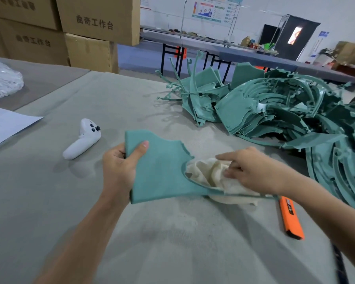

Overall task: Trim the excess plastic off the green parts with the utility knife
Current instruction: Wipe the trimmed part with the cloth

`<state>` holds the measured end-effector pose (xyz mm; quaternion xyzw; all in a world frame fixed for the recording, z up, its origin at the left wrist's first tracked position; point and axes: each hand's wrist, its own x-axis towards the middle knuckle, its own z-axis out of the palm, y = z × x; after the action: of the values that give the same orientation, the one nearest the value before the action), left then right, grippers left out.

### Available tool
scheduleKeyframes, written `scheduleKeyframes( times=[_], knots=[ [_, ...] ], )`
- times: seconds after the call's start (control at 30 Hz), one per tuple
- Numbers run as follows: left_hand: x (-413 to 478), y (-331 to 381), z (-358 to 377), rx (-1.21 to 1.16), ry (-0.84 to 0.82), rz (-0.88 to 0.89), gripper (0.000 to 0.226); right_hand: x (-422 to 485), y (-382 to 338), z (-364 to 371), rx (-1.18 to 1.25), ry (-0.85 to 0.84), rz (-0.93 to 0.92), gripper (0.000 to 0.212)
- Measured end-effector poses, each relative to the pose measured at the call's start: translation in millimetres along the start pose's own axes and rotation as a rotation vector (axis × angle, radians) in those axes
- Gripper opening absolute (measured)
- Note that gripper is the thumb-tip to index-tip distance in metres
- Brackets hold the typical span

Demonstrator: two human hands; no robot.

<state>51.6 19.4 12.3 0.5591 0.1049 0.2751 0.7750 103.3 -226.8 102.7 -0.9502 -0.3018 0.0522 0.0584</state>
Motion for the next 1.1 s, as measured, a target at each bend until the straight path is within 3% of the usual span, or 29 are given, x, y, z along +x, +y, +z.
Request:
scheduleKeyframes(
  times=[0.07,0.13,0.2,0.3,0.5,0.6,0.7,0.97,1.03,1.1],
  knots=[
    [1,0,1,-0.027,0.03,0.015,0.013,-1,5,-7,0.068,0.124,0.09,0.023],
    [-2,-1,6,0.002,0.079,0.07,0.027,3,1,-7,0.177,0.327,0.116,0.007],
    [-4,-4,10,0.034,0.14,0.148,0.049,10,-9,1,0.296,0.47,0.119,0.008],
    [-9,-4,13,0.076,0.206,0.278,0.062,22,-30,21,0.448,0.61,0.127,0.007],
    [-20,0,18,0.214,0.277,0.402,0.056,50,-60,52,0.78,0.672,0.205,0.011],
    [-23,-1,22,0.255,0.294,0.416,0.053,58,-71,63,0.955,0.653,0.279,0.029],
    [-21,-4,20,0.257,0.306,0.408,0.052,59,-79,70,0.822,0.701,0.261,0.044],
    [-13,-6,14,0.206,0.289,0.315,0.053,36,-65,86,0.053,0.586,-0.151,0.085],
    [-13,-7,16,0.209,0.273,0.298,0.054,32,-55,84,0.036,0.557,-0.218,0.088],
    [-15,-8,18,0.199,0.264,0.29,0.055,34,-50,83,0.218,0.513,-0.162,0.086]
  ],
)
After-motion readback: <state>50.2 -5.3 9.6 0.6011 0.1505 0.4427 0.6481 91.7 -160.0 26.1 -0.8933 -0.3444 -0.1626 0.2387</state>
